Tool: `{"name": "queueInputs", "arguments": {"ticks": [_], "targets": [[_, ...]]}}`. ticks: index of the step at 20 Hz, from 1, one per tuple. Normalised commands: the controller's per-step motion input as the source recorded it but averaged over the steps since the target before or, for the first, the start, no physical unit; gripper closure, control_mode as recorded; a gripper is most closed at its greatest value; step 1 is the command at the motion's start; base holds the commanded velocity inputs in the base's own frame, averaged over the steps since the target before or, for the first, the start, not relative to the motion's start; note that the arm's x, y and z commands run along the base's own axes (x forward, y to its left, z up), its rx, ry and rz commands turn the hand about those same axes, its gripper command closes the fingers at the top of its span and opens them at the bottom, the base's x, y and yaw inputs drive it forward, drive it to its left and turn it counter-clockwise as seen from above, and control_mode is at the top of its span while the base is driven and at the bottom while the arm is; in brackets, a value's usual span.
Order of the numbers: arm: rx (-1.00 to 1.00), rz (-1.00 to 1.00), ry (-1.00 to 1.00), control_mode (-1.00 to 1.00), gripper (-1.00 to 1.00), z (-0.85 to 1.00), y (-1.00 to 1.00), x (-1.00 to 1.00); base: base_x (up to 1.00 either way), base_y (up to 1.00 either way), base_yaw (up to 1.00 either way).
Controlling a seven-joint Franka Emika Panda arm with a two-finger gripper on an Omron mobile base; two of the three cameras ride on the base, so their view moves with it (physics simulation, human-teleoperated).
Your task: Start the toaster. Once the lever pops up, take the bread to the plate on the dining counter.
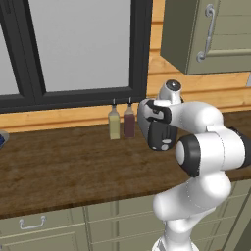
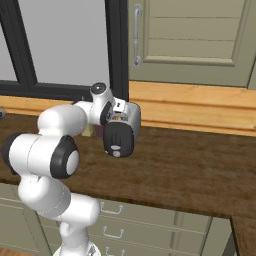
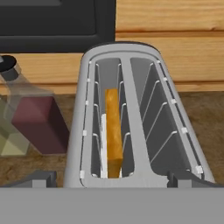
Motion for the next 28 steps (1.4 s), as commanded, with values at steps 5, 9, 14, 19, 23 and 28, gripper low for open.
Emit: {"name": "queueInputs", "arguments": {"ticks": [5,9,14,19,23,28], "targets": [[0.00,0.01,0.00,-1.00,-1.00,0.00,-0.15,0.04,0.00,0.00,0.00],[0.00,0.01,0.00,-1.00,-1.00,-0.03,-0.08,0.00,0.00,0.00,0.00],[0.00,0.00,0.00,-1.00,-1.00,-0.07,0.02,0.00,0.00,0.00,0.00],[-0.01,0.00,0.00,-1.00,-1.00,-0.07,0.27,0.00,0.00,0.00,0.00],[0.00,0.00,0.00,-1.00,-1.00,-0.01,0.05,0.00,0.00,0.00,0.00],[0.00,0.00,0.00,-1.00,-1.00,0.00,-0.15,0.00,0.00,0.00,0.00]]}}
